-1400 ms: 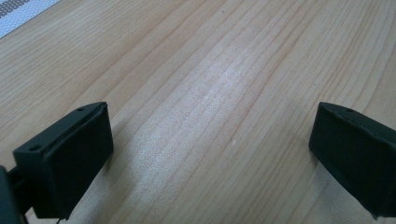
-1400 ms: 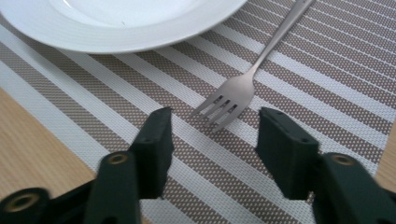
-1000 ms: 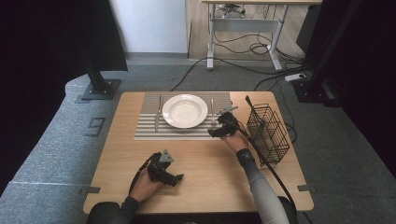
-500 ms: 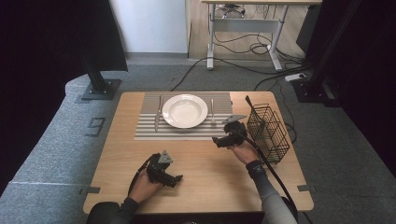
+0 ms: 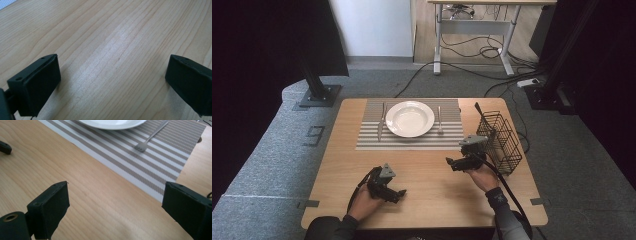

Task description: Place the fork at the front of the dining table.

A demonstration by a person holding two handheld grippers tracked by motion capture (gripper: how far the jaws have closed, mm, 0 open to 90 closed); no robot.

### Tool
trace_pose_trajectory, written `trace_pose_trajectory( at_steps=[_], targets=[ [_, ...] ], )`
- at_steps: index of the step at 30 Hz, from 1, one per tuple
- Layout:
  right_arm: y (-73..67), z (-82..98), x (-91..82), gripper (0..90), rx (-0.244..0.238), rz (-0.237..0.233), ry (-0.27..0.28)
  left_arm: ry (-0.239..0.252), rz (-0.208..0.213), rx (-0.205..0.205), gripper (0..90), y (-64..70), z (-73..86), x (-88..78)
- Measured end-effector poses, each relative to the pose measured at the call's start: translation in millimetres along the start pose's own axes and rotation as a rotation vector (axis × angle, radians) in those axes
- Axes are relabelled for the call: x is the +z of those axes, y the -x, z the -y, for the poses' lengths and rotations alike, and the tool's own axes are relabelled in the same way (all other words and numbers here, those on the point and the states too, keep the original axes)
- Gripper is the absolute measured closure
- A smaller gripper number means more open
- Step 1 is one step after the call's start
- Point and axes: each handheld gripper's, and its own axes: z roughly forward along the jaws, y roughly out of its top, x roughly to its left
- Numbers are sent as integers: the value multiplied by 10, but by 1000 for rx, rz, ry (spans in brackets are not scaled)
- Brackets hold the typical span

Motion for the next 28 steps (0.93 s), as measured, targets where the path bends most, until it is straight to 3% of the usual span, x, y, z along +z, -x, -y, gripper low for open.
trace_pose_trajectory(
  at_steps=[7,16,20,22,28],
  targets=[
    [29,315,-3,65,22,15,-13,0,0,1,0,0,1,0],
    [-6,646,214,0,10,30,-85,0,0,0,0,0,0,0],
    [-1,716,270,0,9,25,-109,0,0,0,0,1,0,0],
    [23,752,278,0,39,4,-85,0,0,0,0,1,0,0],
    [28,755,280,0,34,1,-81,-1,0,0,0,2,-2,3]
  ],
)
